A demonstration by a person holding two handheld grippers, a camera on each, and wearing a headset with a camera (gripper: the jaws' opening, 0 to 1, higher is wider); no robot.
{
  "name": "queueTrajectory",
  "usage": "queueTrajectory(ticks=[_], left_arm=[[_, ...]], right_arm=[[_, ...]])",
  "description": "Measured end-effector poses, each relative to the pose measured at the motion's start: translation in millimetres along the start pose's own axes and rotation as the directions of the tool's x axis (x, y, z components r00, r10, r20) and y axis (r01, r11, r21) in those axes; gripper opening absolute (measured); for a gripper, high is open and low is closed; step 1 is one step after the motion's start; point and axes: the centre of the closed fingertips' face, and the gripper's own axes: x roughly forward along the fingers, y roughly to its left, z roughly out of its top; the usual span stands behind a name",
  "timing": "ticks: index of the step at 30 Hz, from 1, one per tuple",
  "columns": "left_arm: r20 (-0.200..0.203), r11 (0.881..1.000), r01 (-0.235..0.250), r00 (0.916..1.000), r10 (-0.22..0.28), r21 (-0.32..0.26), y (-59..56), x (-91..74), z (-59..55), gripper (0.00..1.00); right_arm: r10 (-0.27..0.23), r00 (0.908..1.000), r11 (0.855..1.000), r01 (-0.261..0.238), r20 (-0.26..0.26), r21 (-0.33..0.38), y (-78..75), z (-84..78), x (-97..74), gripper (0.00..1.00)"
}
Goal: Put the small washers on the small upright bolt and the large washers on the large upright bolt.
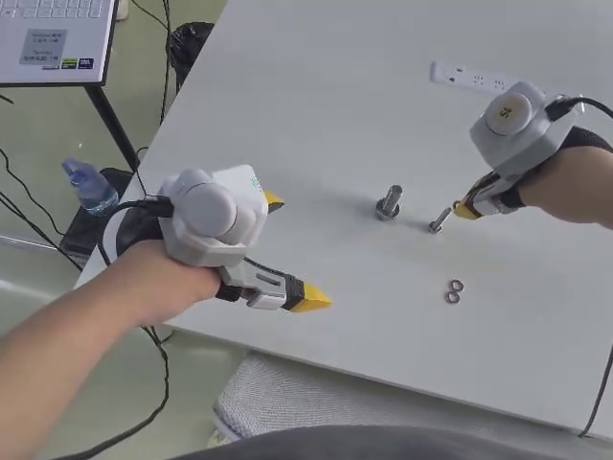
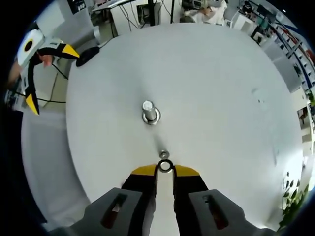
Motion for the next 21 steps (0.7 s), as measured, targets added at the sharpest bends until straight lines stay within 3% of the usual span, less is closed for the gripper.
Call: queueTrajectory(ticks=[21], left_arm=[[0.001,1.000,0.005,1.0000,-0.005,-0.008,6.3,0.1,-1.7,0.86]], right_arm=[[0.002,0.9999,0.999,-0.002,-0.016,-0.035,5.9,5.0,11.6,0.12]])
